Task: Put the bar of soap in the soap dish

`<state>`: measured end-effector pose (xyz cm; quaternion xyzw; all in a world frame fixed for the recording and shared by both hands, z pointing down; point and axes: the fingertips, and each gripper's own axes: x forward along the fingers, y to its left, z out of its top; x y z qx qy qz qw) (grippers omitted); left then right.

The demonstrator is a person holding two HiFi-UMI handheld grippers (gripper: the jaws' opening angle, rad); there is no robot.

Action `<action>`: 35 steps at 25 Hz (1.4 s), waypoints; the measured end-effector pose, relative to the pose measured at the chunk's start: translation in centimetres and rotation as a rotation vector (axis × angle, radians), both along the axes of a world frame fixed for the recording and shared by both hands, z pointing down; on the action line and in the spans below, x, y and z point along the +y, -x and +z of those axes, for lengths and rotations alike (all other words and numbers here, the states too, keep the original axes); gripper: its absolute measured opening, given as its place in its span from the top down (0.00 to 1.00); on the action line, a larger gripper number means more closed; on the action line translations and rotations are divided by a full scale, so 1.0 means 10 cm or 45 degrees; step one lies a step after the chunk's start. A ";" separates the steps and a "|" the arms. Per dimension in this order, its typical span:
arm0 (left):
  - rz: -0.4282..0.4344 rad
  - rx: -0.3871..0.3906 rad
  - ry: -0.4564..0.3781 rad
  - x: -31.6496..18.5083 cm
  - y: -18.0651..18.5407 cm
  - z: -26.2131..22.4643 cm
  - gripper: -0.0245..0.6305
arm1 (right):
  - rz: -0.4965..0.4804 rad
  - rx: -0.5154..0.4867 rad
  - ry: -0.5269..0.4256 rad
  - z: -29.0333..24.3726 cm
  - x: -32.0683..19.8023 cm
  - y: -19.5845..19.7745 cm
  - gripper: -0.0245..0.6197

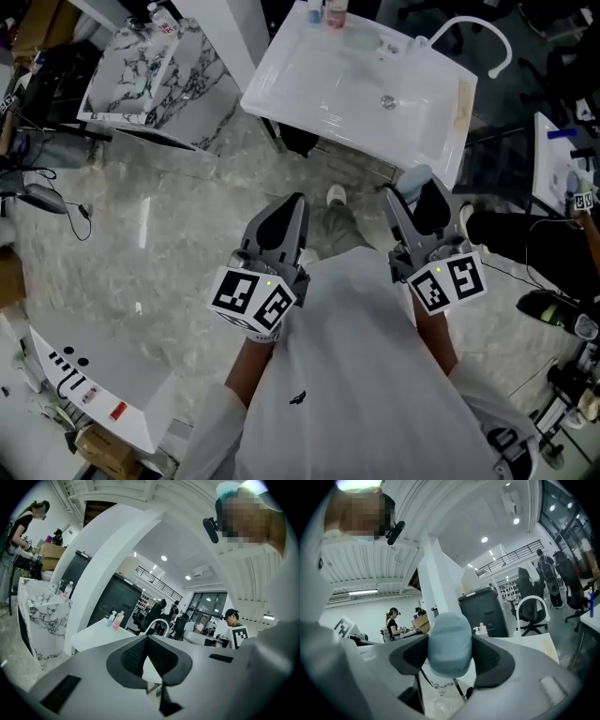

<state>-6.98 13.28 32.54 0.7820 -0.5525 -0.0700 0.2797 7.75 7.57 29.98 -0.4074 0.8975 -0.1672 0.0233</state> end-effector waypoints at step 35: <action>-0.018 -0.008 0.073 -2.24 -0.37 0.03 0.96 | -0.008 -0.024 0.025 0.29 -2.53 -0.35 0.50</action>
